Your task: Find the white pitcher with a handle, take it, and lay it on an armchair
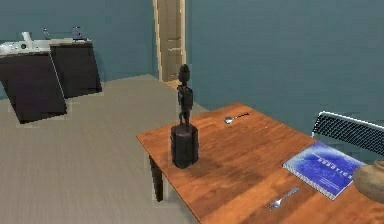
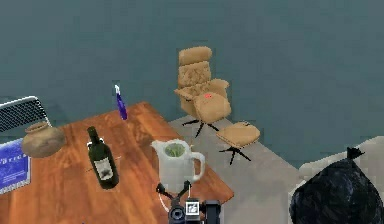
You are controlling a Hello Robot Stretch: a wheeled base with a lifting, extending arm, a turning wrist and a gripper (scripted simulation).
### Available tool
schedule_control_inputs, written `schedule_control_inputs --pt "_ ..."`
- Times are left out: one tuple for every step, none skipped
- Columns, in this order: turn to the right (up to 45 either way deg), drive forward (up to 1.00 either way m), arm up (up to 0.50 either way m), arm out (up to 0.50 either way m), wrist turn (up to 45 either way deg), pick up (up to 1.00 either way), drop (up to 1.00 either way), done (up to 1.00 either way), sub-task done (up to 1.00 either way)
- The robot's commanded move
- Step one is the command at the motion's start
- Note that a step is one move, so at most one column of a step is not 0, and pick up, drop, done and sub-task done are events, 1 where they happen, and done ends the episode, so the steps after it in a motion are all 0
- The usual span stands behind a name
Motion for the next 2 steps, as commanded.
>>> schedule_control_inputs --pt "0.0 0.0 0.32 0.0 0.0 0.0 0.0 0.0 0.0" --pt "0.0 0.0 0.0 0.0 -45.0 0.0 0.0 0.0 0.0"
